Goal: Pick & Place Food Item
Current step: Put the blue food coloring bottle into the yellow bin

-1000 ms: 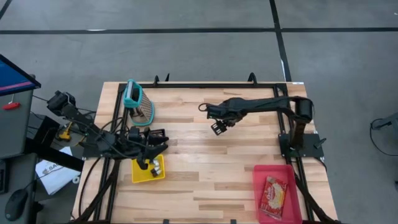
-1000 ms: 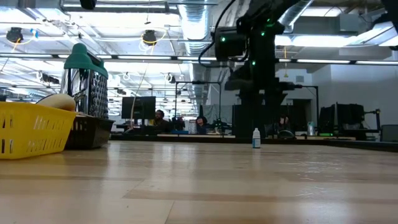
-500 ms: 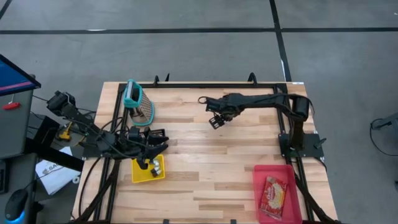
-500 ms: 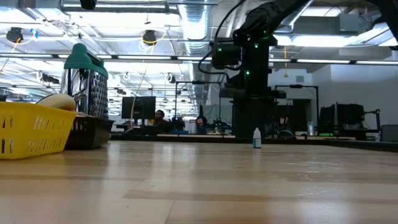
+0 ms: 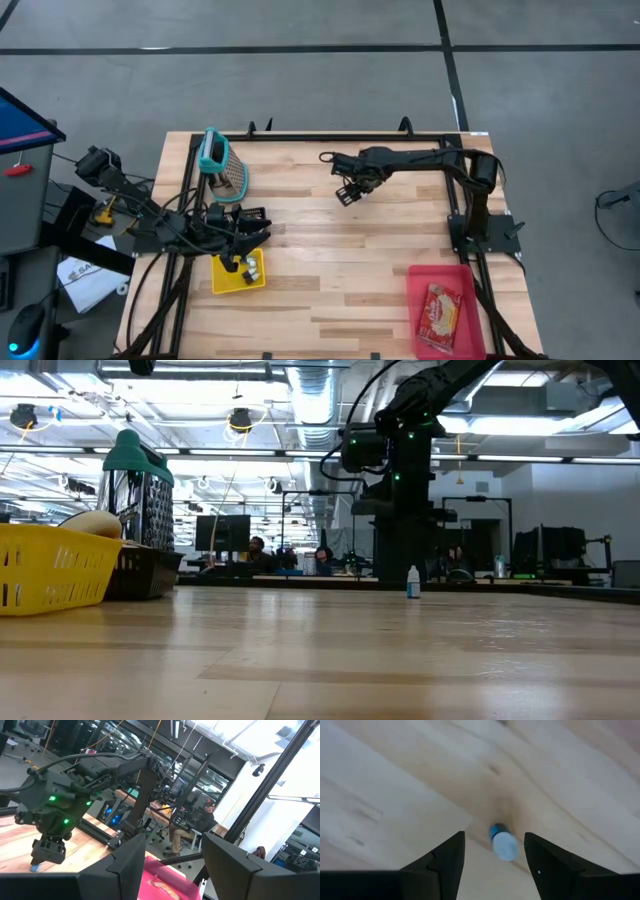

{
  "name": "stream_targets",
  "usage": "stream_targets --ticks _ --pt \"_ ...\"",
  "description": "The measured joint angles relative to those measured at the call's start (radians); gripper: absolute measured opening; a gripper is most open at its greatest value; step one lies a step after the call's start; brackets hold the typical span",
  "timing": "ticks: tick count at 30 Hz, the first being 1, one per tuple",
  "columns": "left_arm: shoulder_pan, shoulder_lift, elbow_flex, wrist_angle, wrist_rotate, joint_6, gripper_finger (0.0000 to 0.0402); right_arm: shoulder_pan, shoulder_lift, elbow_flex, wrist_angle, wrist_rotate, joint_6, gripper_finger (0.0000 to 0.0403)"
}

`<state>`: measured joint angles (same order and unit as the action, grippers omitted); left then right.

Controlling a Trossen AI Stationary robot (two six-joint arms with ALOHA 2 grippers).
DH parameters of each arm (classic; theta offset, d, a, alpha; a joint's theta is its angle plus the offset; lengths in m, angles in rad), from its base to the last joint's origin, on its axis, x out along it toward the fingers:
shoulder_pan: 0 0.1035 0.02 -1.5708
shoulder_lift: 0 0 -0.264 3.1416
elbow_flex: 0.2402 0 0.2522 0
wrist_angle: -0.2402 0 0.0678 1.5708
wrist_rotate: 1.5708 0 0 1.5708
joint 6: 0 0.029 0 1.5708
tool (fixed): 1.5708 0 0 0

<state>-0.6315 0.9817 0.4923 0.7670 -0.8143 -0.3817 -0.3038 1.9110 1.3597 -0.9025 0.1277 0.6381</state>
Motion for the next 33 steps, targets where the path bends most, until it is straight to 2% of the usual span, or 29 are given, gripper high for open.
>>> stream_targets --ticks 10,22,33 --pt "0.000 0.000 0.000 0.007 0.000 -0.018 0.0191 0.002 0.026 0.001 0.005 -0.025 -0.026 0.0202" --pt "-0.002 0.000 0.000 0.009 0.000 -0.018 0.0191 -0.013 0.025 0.000 -0.022 -0.022 -0.040 0.0171" --pt "-0.002 0.000 0.000 0.009 0.000 -0.018 0.0191 -0.013 0.025 0.000 -0.032 -0.022 -0.063 0.0173"
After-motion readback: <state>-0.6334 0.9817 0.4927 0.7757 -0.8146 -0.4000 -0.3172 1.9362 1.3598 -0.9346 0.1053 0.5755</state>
